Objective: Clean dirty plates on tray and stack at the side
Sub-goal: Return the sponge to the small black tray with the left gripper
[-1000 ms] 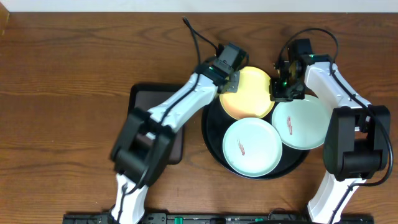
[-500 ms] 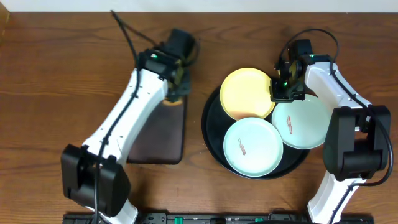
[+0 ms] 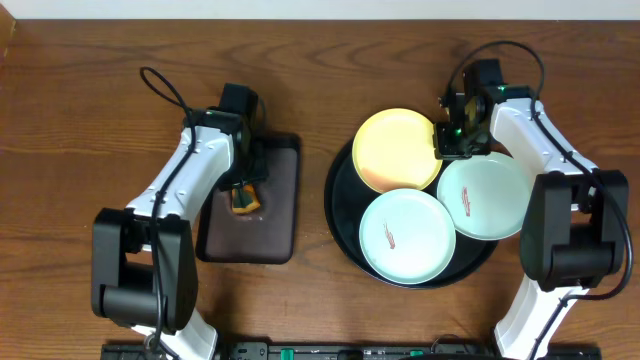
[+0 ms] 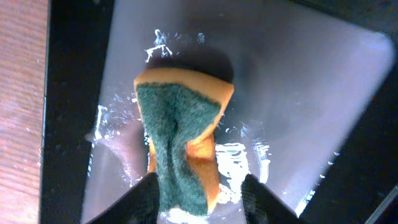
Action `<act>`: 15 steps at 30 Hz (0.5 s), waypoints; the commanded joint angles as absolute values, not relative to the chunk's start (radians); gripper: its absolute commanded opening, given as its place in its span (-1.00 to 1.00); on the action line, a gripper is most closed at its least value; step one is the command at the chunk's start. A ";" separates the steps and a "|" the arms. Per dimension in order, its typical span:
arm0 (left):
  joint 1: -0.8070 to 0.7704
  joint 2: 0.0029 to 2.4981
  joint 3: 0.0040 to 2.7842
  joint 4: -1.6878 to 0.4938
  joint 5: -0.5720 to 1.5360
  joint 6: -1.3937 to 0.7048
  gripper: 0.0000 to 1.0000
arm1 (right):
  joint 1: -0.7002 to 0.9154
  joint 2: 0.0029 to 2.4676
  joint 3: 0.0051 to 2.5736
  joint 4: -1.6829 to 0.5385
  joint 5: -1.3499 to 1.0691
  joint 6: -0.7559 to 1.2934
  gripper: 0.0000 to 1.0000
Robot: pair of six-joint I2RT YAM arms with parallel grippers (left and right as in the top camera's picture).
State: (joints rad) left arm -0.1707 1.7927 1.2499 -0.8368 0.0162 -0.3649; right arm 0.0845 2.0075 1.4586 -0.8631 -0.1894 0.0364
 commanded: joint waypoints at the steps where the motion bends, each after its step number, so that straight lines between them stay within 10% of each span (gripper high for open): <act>1: -0.156 1.720 1.312 -0.855 0.080 -0.352 0.09 | 0.108 1.912 1.488 -0.862 -0.107 0.009 -0.98; 15: -0.156 1.542 1.313 -0.848 0.087 -0.352 0.54 | 0.359 1.664 1.488 -0.860 0.498 0.009 -0.98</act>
State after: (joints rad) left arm -0.1608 1.5368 1.3033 -0.8448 0.0803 -0.3614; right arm 0.3019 1.6962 1.4712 -0.8600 0.2813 0.0204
